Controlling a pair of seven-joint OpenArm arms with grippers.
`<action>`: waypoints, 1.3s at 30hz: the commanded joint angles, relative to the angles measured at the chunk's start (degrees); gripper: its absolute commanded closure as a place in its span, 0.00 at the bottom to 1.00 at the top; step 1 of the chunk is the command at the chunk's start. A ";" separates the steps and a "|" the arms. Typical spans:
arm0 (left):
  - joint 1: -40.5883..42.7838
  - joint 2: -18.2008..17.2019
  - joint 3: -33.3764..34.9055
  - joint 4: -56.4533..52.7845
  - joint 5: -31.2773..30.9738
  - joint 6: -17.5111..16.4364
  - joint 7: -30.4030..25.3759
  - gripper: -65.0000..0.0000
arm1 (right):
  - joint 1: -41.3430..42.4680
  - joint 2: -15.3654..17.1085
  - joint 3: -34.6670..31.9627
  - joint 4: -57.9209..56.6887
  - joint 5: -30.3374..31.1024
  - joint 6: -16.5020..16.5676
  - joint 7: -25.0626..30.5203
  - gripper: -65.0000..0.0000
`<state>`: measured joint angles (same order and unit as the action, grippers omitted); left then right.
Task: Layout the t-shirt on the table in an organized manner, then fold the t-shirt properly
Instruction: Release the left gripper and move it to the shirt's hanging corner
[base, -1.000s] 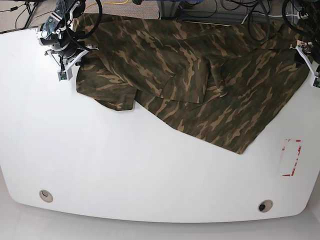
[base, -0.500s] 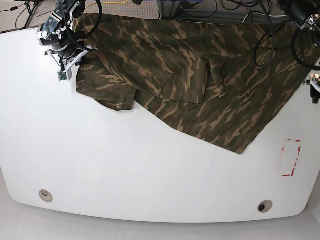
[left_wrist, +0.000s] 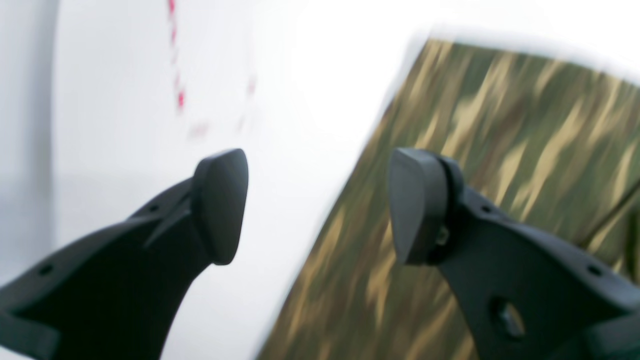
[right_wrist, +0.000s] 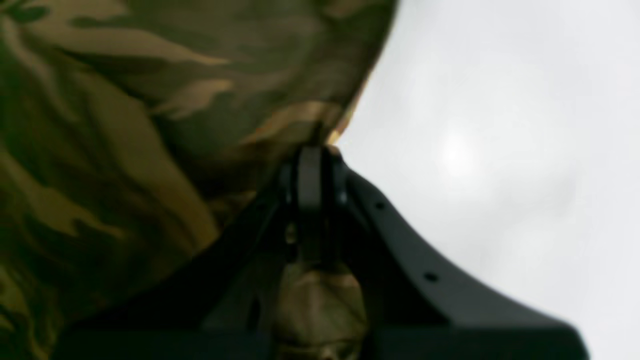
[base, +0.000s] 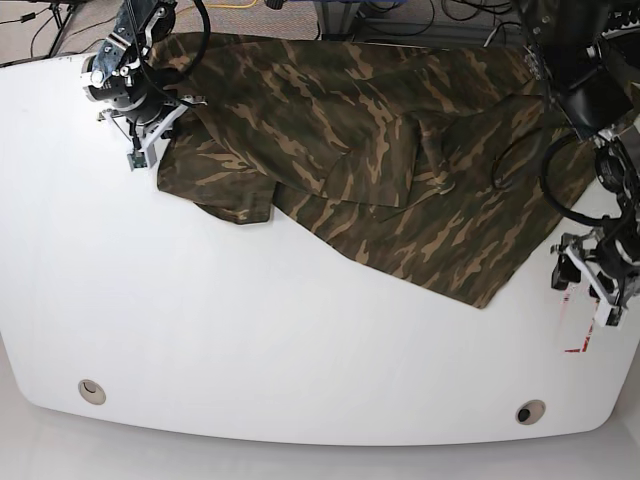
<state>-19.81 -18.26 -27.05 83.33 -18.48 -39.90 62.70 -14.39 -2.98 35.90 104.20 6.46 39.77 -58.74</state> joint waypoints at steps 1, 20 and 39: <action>-3.53 -0.60 3.09 -4.96 -0.90 -0.10 -4.10 0.36 | 0.02 0.48 0.36 0.90 0.35 0.23 -0.03 0.97; -18.30 -0.95 19.00 -47.86 -0.90 2.93 -29.69 0.36 | 1.34 0.57 0.28 0.72 0.35 0.23 -0.03 0.97; -20.41 1.34 31.93 -59.11 -0.90 2.93 -37.42 0.22 | 1.43 0.57 0.28 0.81 0.35 0.23 -0.03 0.97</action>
<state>-39.22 -16.58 4.56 24.12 -19.46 -36.69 24.16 -13.37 -2.87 36.03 104.12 6.26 40.05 -59.22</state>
